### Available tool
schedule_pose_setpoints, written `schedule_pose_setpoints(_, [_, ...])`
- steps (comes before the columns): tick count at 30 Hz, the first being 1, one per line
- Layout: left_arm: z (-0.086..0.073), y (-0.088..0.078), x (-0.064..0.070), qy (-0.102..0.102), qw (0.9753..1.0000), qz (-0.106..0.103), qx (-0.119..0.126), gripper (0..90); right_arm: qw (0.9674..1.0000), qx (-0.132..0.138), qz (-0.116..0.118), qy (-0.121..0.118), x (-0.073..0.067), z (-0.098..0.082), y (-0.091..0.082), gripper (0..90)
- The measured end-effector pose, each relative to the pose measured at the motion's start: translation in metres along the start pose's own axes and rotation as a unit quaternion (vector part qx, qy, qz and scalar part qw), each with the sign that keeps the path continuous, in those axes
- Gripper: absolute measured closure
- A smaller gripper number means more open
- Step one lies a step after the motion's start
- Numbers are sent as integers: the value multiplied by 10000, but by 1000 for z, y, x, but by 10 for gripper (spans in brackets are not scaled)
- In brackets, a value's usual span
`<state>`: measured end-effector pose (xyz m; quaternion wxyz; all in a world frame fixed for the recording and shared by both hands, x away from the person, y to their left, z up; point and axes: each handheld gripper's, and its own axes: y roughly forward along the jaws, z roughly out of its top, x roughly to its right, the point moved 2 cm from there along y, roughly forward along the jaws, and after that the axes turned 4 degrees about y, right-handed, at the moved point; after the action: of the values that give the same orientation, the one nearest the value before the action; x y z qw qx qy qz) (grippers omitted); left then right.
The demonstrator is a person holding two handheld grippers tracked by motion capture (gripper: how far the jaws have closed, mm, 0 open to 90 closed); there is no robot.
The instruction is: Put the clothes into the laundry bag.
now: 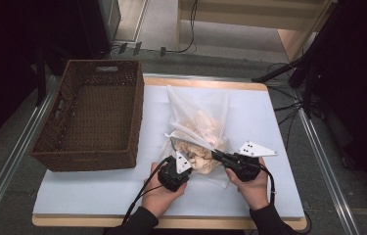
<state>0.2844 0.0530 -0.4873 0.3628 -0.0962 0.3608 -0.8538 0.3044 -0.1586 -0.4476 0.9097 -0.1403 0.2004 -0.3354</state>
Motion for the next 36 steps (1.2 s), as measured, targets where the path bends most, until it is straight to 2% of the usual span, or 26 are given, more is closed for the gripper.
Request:
schedule_pose_setpoints(3, [0,-1,-2,-199,9995,-262,9,849,10000,3,-2,-20,0,0,0,893])
schedule_pose_setpoints(4, [-1,-1,-2,-206,9993,-312,10,851,10000,12,0,-35,0,0,0,893])
schedule_pose_setpoints(9, [-2,-5,4,-121,9987,-503,-26,855,10000,4,-3,-21,0,0,1,893])
schedule_pose_setpoints(13, [-3,-6,13,-85,9978,-657,-14,856,10000,-8,-5,-18,-1,0,1,893])
schedule_pose_setpoints(17, [-3,-7,26,-6,9974,-723,-2,856,10000,-1,3,-35,-2,0,1,893])
schedule_pose_setpoints(21, [-2,-8,36,78,9960,-887,-26,856,10000,-5,10,-33,-3,1,0,894])
schedule_pose_setpoints(24, [-2,-8,45,79,9940,-1088,22,857,10000,11,27,-56,-2,1,0,893])
schedule_pose_setpoints(26, [-2,-9,50,157,9938,-1104,19,857,10000,18,31,-55,-3,1,-1,893])
schedule_pose_setpoints(29, [-3,-10,49,18,9933,-1148,108,851,10000,20,28,-43,-3,1,-1,894])
schedule_pose_setpoints(31, [-2,-12,45,-98,9932,-1141,191,827,10000,20,25,-30,-3,1,-2,893])
schedule_pose_setpoints(32, [-1,-12,43,-186,9922,-1204,248,786,10000,21,24,-28,-3,1,-3,893])
schedule_pose_setpoints(34, [4,-16,39,-275,9923,-1142,394,643,10000,44,17,-33,-2,1,-3,893])
schedule_pose_setpoints(36, [9,-22,36,-293,9918,-1106,564,596,10000,44,15,-32,-2,1,-3,894])
